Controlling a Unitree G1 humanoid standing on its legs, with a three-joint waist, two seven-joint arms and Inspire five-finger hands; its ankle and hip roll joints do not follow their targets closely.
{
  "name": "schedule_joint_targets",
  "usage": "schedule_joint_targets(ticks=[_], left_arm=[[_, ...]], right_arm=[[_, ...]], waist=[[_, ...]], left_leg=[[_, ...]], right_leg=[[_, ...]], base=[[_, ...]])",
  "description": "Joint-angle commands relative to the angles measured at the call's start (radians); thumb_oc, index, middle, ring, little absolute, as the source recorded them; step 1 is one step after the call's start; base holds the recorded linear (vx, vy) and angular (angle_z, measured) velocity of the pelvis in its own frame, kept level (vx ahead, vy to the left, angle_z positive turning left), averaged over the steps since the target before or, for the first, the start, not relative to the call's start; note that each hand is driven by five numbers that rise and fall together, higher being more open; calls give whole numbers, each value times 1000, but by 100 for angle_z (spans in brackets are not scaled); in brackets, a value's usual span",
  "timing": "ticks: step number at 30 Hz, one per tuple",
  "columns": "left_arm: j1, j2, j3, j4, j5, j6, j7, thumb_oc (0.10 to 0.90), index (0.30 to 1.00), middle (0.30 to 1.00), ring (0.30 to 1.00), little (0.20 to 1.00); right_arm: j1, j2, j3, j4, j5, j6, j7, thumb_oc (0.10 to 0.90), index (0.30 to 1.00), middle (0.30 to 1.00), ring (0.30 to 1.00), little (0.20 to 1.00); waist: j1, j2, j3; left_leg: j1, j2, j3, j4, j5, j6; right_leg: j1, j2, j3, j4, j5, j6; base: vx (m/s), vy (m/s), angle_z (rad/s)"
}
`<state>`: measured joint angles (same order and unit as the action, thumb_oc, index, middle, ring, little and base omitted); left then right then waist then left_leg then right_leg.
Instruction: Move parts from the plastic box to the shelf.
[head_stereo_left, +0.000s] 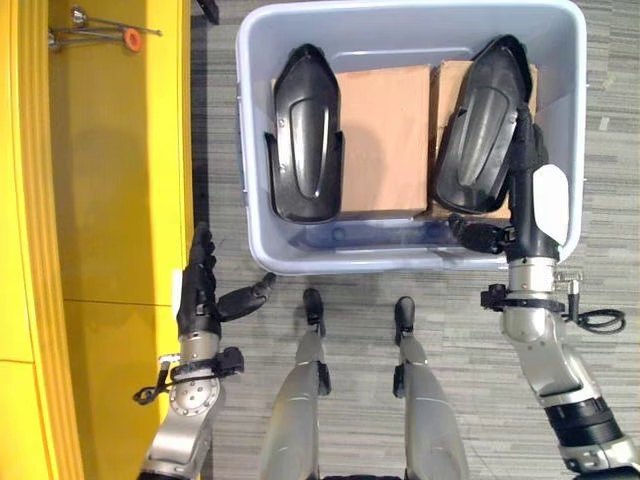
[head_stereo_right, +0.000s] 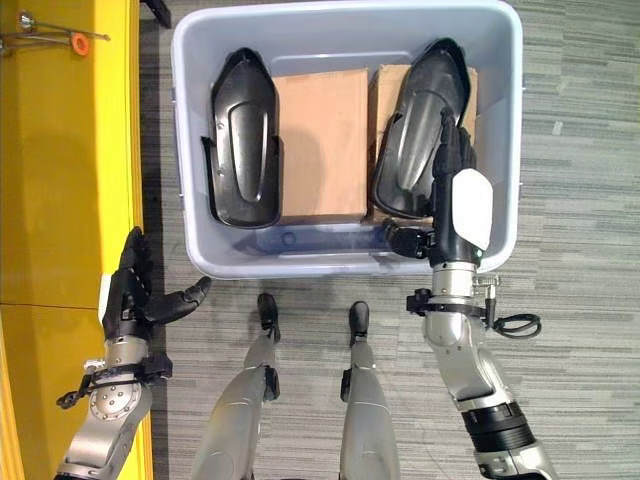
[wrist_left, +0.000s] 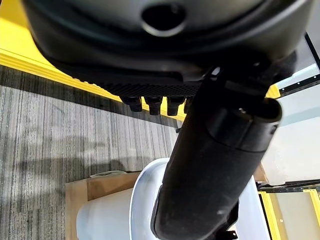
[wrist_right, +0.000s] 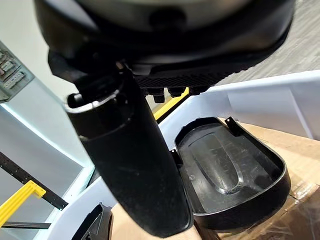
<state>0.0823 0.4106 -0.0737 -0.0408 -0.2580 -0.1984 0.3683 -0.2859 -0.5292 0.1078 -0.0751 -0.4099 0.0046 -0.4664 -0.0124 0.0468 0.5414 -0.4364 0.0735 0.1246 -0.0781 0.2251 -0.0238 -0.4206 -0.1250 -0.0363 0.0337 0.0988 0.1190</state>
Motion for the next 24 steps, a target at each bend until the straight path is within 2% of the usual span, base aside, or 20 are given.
schedule_joint_targets(ticks=[1,11,14,24], left_arm=[[24,61,88,-106,44,-74,43,900,1000,1000,1000,1000],[13,61,74,-109,43,-84,46,900,1000,1000,1000,1000],[-3,59,63,-105,43,-88,43,900,1000,1000,1000,1000],[-24,55,53,-88,37,-92,46,900,1000,1000,1000,1000]], right_arm=[[-93,-24,-22,-88,12,-85,-55,900,1000,1000,1000,1000],[-140,-34,68,24,-41,-58,-46,900,1000,1000,1000,1000],[-177,-38,131,102,-68,-42,-16,900,1000,1000,1000,1000],[-216,-28,175,221,-55,-32,-17,900,1000,1000,1000,1000]], waist=[[8,-60,-21],[17,-50,-21],[25,-44,-21],[28,-30,-21]], left_leg=[[99,52,-12,24,-94,-54],[77,48,-15,29,-98,-53],[60,48,-17,34,-99,-53],[13,41,-23,60,-108,-50]], right_leg=[[12,-44,24,34,5,30],[-11,-45,25,42,4,30],[-26,-45,22,43,4,29],[-68,-48,26,61,1,27]], base=[[0,0,0],[0,0,0],[0,0,0],[0,0,0]])
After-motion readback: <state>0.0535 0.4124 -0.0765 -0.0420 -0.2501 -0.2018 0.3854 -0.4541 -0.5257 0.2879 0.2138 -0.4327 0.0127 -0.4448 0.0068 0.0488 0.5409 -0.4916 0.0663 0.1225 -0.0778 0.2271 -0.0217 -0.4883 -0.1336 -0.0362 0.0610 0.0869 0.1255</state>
